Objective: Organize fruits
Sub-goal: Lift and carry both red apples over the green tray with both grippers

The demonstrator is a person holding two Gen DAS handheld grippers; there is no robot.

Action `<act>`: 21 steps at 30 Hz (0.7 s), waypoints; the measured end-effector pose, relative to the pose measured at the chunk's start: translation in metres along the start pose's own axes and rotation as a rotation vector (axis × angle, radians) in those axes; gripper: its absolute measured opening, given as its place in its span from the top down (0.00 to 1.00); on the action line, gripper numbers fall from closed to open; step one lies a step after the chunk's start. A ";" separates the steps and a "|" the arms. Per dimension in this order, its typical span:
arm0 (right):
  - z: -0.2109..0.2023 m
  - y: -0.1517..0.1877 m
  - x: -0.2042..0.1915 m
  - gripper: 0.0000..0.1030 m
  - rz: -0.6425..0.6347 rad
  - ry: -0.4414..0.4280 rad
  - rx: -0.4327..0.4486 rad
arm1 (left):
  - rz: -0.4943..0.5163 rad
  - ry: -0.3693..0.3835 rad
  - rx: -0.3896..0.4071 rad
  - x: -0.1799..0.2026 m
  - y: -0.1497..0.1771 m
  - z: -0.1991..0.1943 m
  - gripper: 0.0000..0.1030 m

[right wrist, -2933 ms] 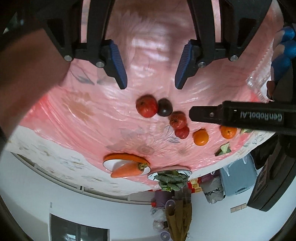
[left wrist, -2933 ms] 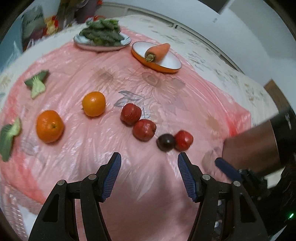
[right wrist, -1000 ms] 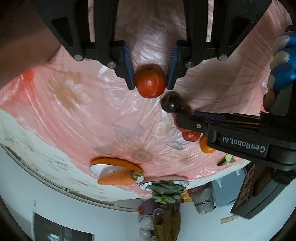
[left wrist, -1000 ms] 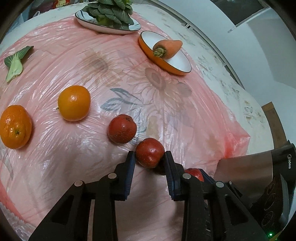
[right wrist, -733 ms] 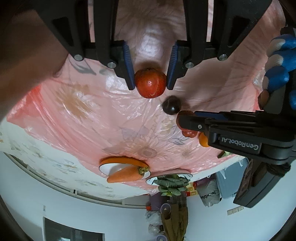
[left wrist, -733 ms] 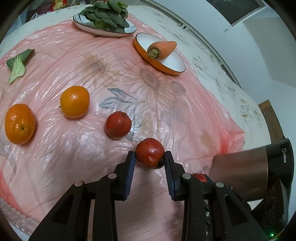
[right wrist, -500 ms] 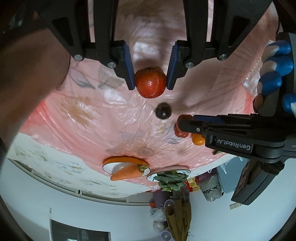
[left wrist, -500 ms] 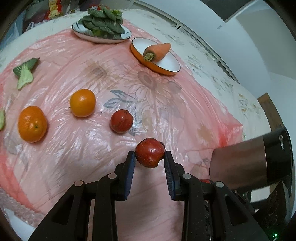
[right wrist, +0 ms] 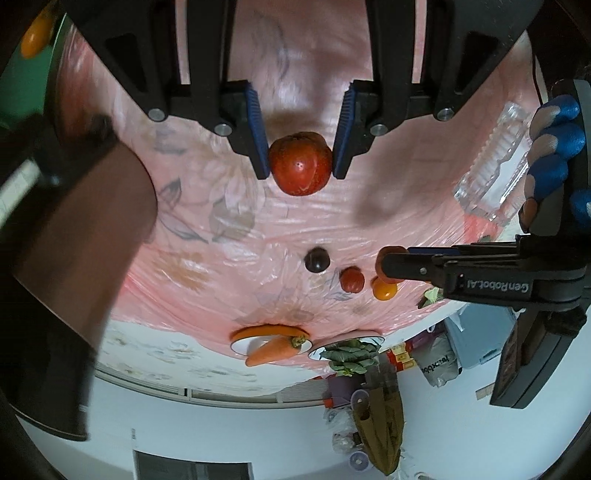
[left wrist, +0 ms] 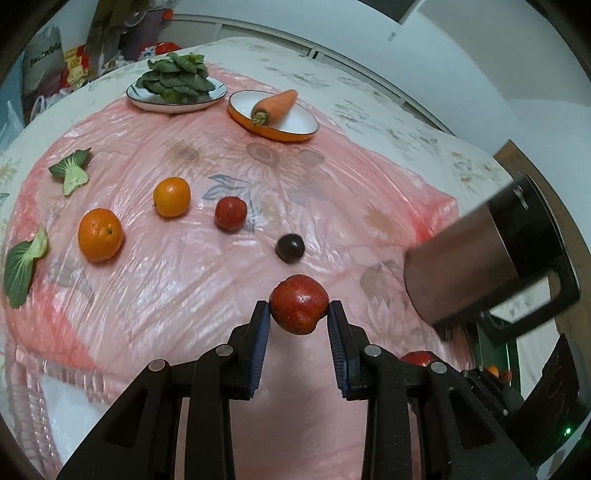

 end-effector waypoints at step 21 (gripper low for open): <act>-0.074 0.080 0.033 0.43 0.159 0.082 0.036 | 0.189 0.011 -0.028 0.064 0.072 -0.021 0.74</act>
Point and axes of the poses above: each gripper's, at about its wrist camera, not at the fingertips, and z roughly the way its jaws point, x to its right, y to its underside, the point moved 3 cm from there along z, roughly the way its jaws point, and after that the axes turned 8 degrees about -x, right-handed, at the moved point
